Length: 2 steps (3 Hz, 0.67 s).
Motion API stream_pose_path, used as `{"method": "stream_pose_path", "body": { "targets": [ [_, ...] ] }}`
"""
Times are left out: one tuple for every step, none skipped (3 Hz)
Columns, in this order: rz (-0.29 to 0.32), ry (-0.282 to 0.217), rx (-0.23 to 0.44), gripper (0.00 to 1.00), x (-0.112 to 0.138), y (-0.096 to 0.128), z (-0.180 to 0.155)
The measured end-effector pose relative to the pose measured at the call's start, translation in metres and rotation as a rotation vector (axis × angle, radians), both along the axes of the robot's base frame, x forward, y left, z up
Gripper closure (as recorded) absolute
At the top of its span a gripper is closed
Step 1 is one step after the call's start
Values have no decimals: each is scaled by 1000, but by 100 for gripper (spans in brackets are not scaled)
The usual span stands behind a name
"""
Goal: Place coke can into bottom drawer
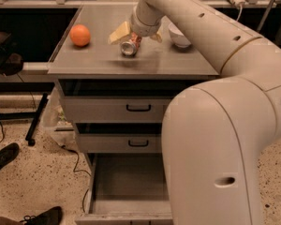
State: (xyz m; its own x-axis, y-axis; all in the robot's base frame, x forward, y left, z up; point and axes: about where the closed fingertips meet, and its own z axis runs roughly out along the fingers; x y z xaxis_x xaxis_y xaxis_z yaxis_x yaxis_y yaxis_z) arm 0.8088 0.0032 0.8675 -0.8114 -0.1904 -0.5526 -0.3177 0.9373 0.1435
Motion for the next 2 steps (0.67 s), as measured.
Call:
{"method": "stream_pose_path", "body": {
  "targets": [
    [-59, -18, 6, 0, 9, 0, -2],
    [-132, -40, 13, 0, 20, 0, -1]
  ]
}}
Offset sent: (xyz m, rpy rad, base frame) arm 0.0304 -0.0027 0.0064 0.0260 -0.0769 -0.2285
